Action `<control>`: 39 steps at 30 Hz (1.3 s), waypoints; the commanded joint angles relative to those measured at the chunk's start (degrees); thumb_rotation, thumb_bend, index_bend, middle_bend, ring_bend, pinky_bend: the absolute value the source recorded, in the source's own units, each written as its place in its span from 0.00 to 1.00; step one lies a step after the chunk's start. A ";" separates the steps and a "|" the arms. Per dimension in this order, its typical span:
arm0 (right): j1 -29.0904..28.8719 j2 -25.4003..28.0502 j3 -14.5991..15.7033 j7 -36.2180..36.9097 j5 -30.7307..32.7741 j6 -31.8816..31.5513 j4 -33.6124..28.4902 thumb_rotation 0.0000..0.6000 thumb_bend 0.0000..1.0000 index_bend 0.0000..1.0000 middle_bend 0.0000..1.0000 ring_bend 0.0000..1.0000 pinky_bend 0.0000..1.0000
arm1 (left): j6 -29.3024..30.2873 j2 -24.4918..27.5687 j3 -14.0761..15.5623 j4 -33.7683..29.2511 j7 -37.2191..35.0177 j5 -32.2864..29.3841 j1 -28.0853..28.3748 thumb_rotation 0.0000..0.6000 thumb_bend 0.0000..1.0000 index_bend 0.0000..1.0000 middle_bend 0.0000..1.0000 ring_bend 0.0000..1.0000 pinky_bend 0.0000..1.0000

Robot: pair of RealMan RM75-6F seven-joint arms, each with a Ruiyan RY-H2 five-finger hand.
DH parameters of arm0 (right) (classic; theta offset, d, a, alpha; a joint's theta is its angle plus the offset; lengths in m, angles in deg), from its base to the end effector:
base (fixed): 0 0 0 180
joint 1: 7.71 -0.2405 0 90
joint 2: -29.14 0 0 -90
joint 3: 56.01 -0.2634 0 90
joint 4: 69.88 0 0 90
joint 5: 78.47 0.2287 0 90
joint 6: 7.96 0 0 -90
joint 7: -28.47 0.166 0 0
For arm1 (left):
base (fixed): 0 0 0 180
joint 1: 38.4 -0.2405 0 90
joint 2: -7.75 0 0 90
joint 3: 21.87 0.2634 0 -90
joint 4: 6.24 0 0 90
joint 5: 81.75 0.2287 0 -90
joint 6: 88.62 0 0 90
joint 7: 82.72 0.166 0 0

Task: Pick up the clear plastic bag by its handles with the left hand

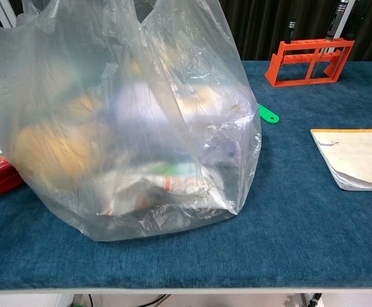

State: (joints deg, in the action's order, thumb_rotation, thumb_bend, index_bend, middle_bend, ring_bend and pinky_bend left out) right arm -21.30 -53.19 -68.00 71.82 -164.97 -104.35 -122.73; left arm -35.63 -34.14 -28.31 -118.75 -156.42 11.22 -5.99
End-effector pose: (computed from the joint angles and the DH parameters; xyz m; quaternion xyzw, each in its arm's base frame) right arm -0.3541 -0.2858 0.1710 0.4759 -0.3345 0.6452 0.4953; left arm -0.1640 0.2999 0.1484 -0.4889 -0.7144 -0.4893 0.1057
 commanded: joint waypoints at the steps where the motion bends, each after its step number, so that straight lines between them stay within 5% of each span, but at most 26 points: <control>1: -0.06 -0.36 0.08 0.24 -0.06 0.05 0.47 1.00 0.40 0.00 0.00 0.00 0.00 | -0.83 -0.76 0.52 0.17 -2.05 0.81 1.36 0.00 0.00 0.40 0.43 0.38 0.57; 11: -0.52 -1.06 -0.26 0.79 0.43 0.85 1.61 1.00 0.40 0.00 0.00 0.00 0.00 | -2.25 -2.33 0.66 -0.45 -6.06 0.36 4.42 0.00 0.00 0.40 0.42 0.38 0.57; 22: -0.59 -1.54 -0.45 1.18 1.26 1.97 2.35 1.00 0.40 0.00 0.00 0.00 0.00 | -3.22 -4.97 -1.24 -0.46 -5.23 -6.71 6.03 0.00 0.03 0.40 0.42 0.38 0.57; 39: -1.27 -1.91 0.14 1.55 0.44 2.71 3.34 1.00 0.40 0.00 0.00 0.00 0.00 | -1.71 -5.08 -2.01 -3.20 -7.41 -5.98 5.36 0.00 0.03 0.39 0.41 0.38 0.58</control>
State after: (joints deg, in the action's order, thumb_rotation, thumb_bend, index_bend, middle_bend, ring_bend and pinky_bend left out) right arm -22.49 -55.16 -67.90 73.44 -164.43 -101.63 -119.33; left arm -37.44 -39.29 -30.39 -121.82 -163.69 5.12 -0.53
